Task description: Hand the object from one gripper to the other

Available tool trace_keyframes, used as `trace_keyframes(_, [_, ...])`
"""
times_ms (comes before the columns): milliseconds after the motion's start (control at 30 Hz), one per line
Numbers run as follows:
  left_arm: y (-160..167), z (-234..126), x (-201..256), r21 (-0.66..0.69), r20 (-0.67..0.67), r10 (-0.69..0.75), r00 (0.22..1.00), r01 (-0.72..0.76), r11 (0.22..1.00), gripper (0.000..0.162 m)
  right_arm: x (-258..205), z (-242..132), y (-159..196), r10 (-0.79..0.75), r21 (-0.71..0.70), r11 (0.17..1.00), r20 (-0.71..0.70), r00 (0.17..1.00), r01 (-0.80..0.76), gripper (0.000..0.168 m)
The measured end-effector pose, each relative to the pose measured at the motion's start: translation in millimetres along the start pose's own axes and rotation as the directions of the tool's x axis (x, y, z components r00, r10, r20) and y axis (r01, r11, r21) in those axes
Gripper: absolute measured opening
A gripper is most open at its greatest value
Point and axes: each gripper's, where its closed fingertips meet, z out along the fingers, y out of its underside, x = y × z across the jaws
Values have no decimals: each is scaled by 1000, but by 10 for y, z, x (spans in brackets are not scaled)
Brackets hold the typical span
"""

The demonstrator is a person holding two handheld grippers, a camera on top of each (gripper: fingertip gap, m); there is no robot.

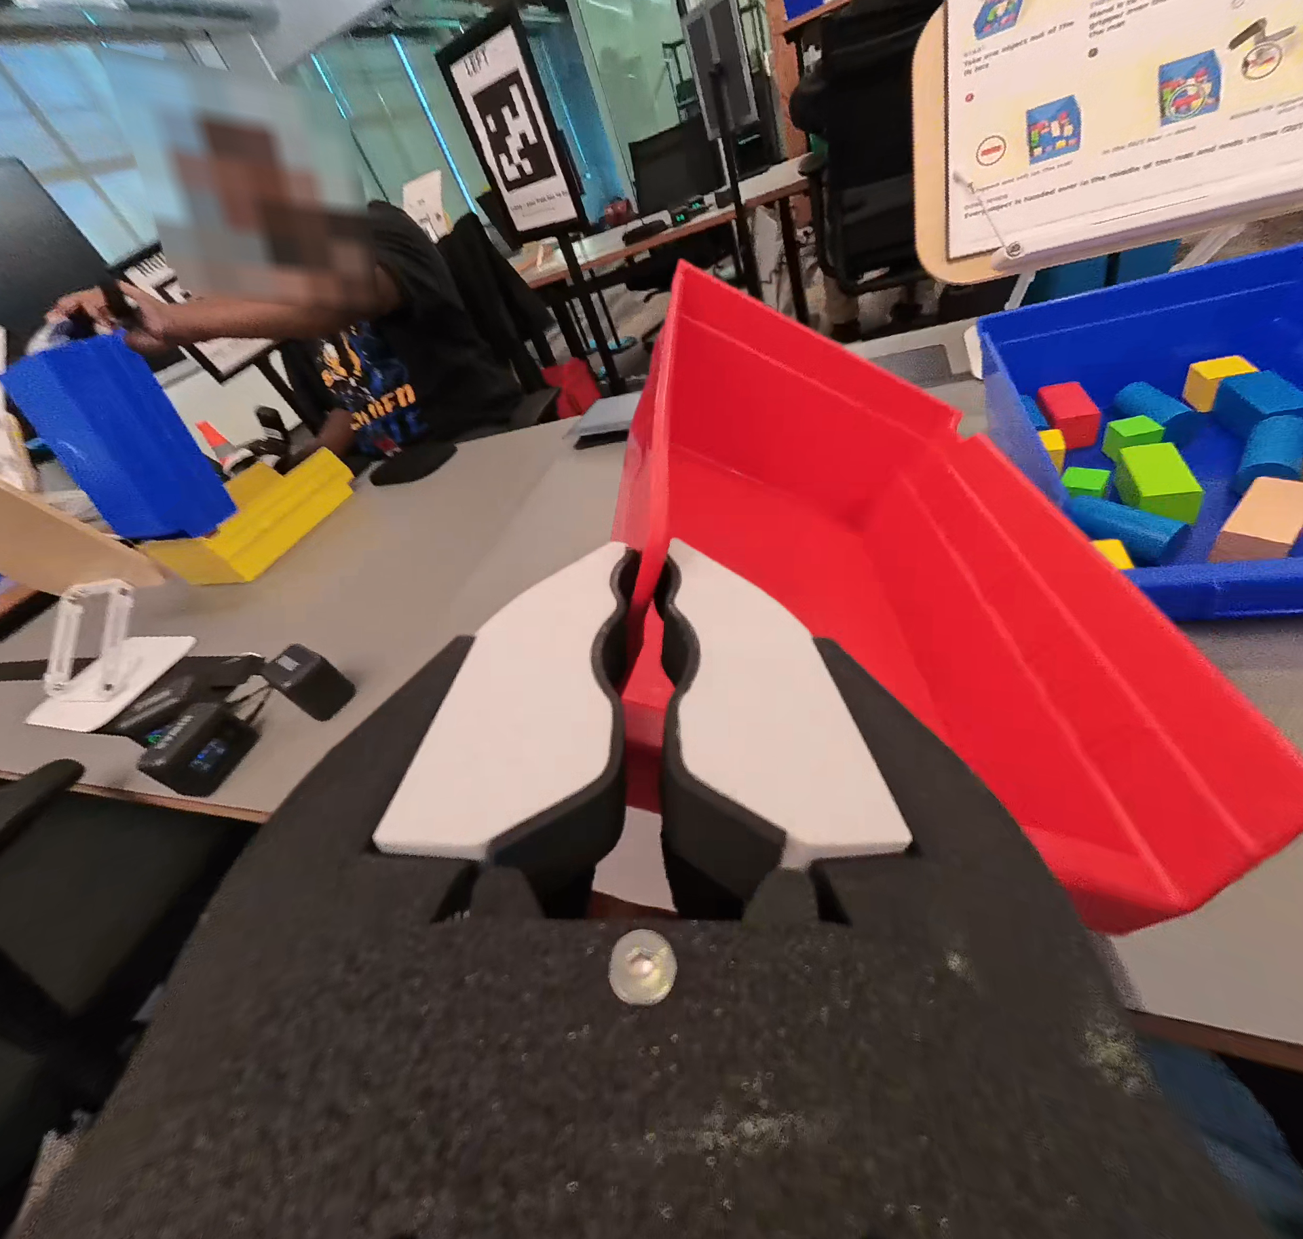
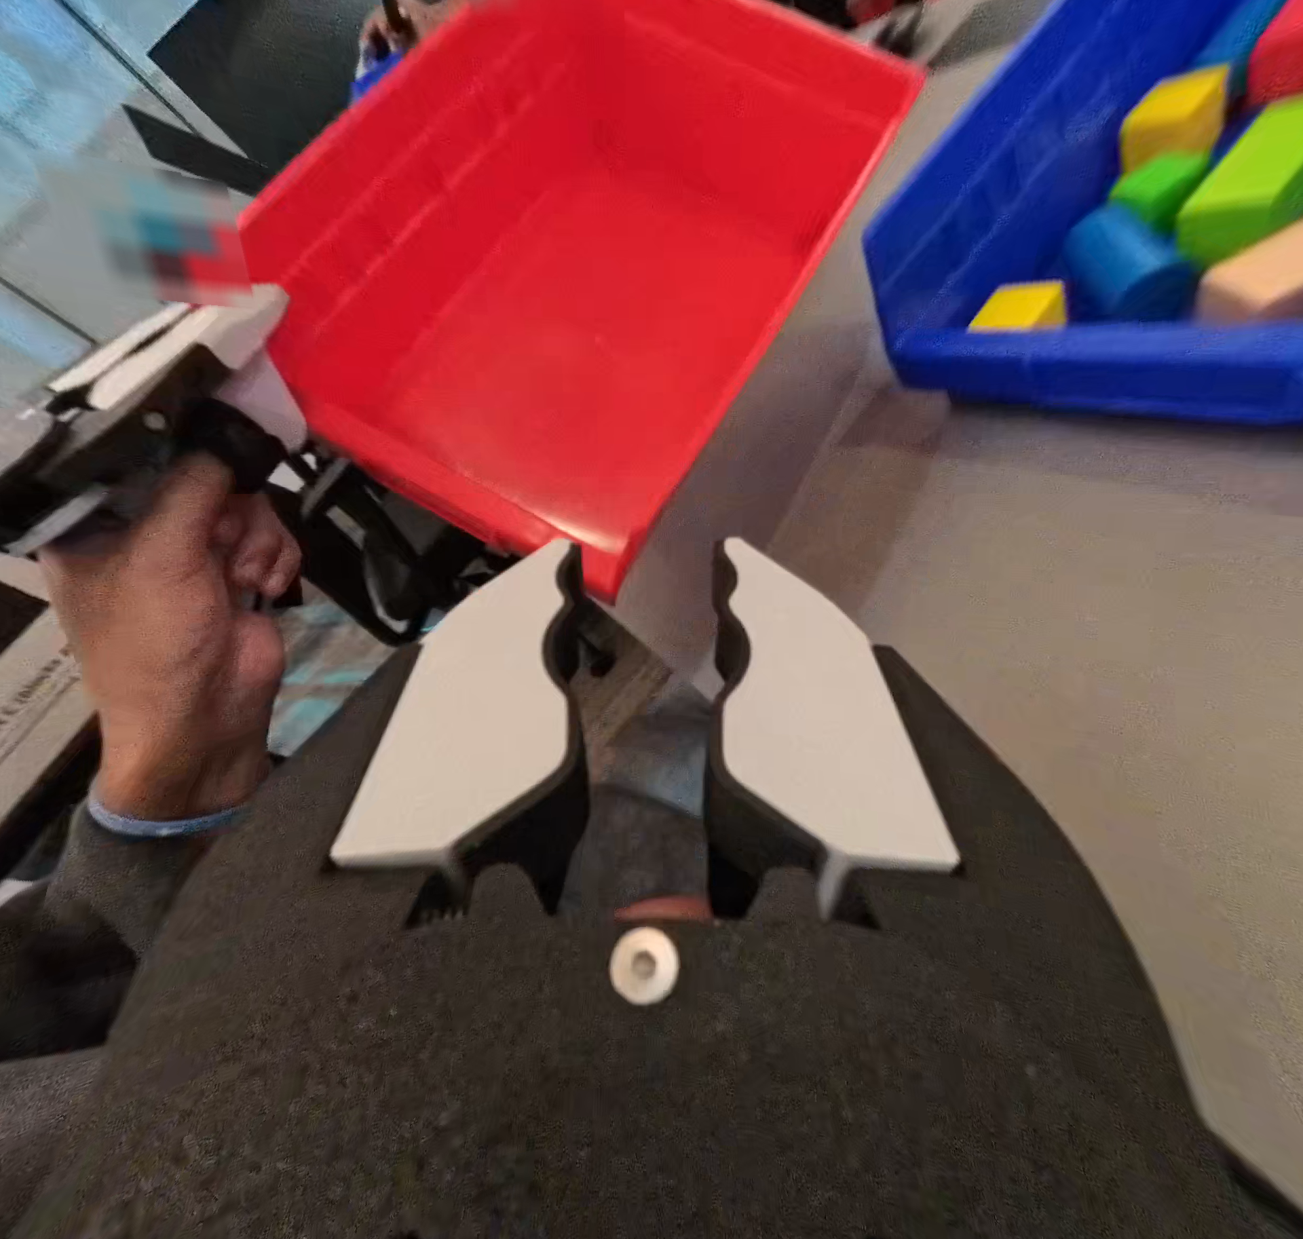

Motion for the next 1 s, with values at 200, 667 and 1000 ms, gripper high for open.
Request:
trace_keyframes(200, [-72, -106, 63, 37, -36, -30, 999, 31, 999, 4, -128, 545, 420, 151, -58, 987, 30, 988, -149, 43])
trace_keyframes(667, [-2322, -1417, 601, 647, 127, 175, 976, -215, 732, 3, -587, -835, -1775, -131, 557, 792, -245, 961, 250, 4])
trace_keyframes(1000, [-2896, -1537, 1478, 694, -193, 8, 981, 131, 708, 3, -346, -2336, -2404, -138, 558, 678, -542, 829, 478, 2])
